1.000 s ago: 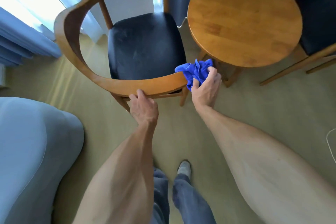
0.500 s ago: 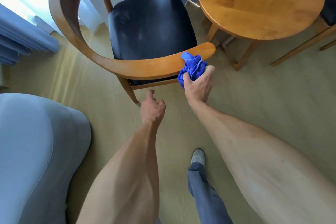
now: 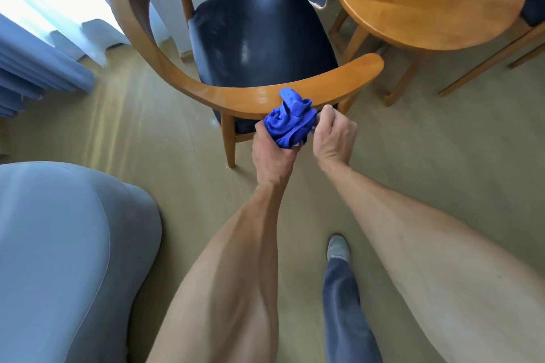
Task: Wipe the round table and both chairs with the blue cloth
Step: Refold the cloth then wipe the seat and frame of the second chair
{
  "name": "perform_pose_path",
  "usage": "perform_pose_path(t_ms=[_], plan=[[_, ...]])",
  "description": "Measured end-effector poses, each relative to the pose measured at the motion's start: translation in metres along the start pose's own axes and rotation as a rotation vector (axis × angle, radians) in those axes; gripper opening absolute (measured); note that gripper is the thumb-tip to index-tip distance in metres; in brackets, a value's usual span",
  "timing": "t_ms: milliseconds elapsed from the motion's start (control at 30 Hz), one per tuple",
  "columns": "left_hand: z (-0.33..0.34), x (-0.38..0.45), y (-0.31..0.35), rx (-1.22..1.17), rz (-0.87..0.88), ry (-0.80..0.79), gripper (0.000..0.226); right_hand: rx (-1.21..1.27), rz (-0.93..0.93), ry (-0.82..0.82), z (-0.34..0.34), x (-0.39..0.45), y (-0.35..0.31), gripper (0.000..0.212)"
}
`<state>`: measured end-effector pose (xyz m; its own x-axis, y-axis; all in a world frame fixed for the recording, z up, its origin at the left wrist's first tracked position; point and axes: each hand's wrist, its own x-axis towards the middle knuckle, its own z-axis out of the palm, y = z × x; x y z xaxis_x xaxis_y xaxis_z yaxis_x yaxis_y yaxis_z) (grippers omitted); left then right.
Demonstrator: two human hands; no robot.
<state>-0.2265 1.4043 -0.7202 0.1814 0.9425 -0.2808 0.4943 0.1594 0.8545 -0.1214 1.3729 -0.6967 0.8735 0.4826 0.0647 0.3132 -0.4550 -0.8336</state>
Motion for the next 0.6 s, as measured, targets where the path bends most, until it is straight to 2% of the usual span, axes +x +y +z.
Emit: perform_pose_path(t_ms=[67,133,267,367,600], plan=[[0.012,-0.004,0.003,-0.065,-0.043,0.069,0.062,-0.041,0.064,0.168,-0.006,0.022,0.006,0.048],[0.022,-0.006,0.006,-0.159,-0.095,0.160,0.054,-0.126,0.042,0.220,-0.011,0.046,0.006,0.045],[0.019,-0.007,0.004,-0.351,-0.215,0.348,0.046,-0.251,-0.086,0.084,-0.002,0.068,-0.008,0.028],[-0.007,0.005,0.000,-0.310,-0.286,0.476,0.049,-0.192,-0.120,0.017,0.020,0.065,-0.020,0.022],[-0.082,0.044,0.004,-0.262,-0.225,0.512,0.048,-0.198,-0.261,-0.148,0.068,0.046,-0.050,0.022]])
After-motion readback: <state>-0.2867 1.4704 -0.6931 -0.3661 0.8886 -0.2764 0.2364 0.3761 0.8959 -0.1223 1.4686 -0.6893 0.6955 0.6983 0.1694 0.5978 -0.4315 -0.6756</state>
